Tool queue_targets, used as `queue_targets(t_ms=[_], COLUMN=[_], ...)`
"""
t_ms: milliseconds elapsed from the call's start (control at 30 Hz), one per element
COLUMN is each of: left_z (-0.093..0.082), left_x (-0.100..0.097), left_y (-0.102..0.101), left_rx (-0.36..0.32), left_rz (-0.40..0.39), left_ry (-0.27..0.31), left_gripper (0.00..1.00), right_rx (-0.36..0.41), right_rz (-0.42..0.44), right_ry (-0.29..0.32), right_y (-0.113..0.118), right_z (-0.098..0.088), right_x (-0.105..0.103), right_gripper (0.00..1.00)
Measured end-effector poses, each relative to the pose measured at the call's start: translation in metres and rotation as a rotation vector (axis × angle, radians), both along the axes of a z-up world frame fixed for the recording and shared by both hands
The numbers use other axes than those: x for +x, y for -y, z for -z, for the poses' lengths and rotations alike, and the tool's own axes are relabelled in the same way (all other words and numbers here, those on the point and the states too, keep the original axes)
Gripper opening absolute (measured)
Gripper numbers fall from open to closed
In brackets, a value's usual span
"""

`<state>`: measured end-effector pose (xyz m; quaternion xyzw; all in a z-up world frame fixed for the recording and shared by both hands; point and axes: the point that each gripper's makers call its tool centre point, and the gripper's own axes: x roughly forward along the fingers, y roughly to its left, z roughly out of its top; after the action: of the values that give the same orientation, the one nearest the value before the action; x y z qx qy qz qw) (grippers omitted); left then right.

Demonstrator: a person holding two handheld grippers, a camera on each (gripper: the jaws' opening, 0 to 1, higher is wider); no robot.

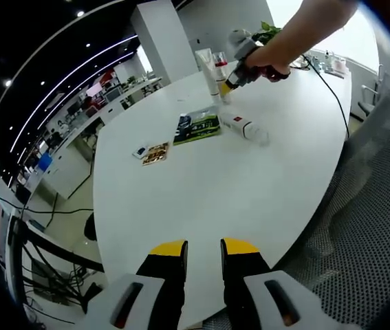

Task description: Arrange the skincare products in the storage area until every visible bottle or jar stands upright without overlapping.

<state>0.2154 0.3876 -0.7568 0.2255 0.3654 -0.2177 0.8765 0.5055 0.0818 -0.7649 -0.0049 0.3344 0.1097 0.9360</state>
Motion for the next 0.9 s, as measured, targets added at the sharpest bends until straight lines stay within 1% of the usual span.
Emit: queue_targets(t_ms=[200, 333, 533, 600, 667, 733, 800, 833, 900], left_z=[-0.001, -0.001, -0.001, -0.002, -0.002, -0.002, -0.002, -0.003, -0.003], left_x=[0.000, 0.001, 0.001, 0.001, 0.001, 0.001, 0.001, 0.001, 0.001], left_y=[0.000, 0.000, 0.000, 0.000, 0.000, 0.000, 0.000, 0.000, 0.000], left_rx=[-0.002, -0.005, -0.006, -0.007, -0.007, -0.008, -0.009, -0.009, -0.010], left_rz=[-0.001, -0.001, -0.002, -0.002, -0.001, -0.001, -0.001, -0.001, -0.001], left_ry=[0.003, 0.005, 0.007, 0.009, 0.010, 0.011, 0.013, 0.014, 0.016], left_gripper=[0.20, 0.20, 0.20, 0.20, 0.20, 0.20, 0.20, 0.20, 0.20], right_rx=[0.008, 0.004, 0.001, 0.019, 0.008, 0.023, 0.033, 0.052, 0.061], right_rz=[0.035, 0.055, 0.063, 0.071, 0.064, 0.058, 0.060, 0.070, 0.078], right_ry=[-0.010, -0.011, -0.020, -0.026, -0.015, -0.014, -0.016, -0.030, -0.038], right_y=[-0.002, -0.007, -0.013, -0.014, -0.016, -0.019, -0.020, -0.020, -0.019], right_z=[-0.004, -0.016, -0.023, -0.025, -0.028, -0.030, -0.030, -0.028, -0.027], right_x=[0.001, -0.008, -0.014, -0.015, -0.017, -0.019, -0.022, -0.026, -0.030], right_gripper=[0.18, 0.17, 0.18, 0.20, 0.25, 0.27, 0.29, 0.30, 0.33])
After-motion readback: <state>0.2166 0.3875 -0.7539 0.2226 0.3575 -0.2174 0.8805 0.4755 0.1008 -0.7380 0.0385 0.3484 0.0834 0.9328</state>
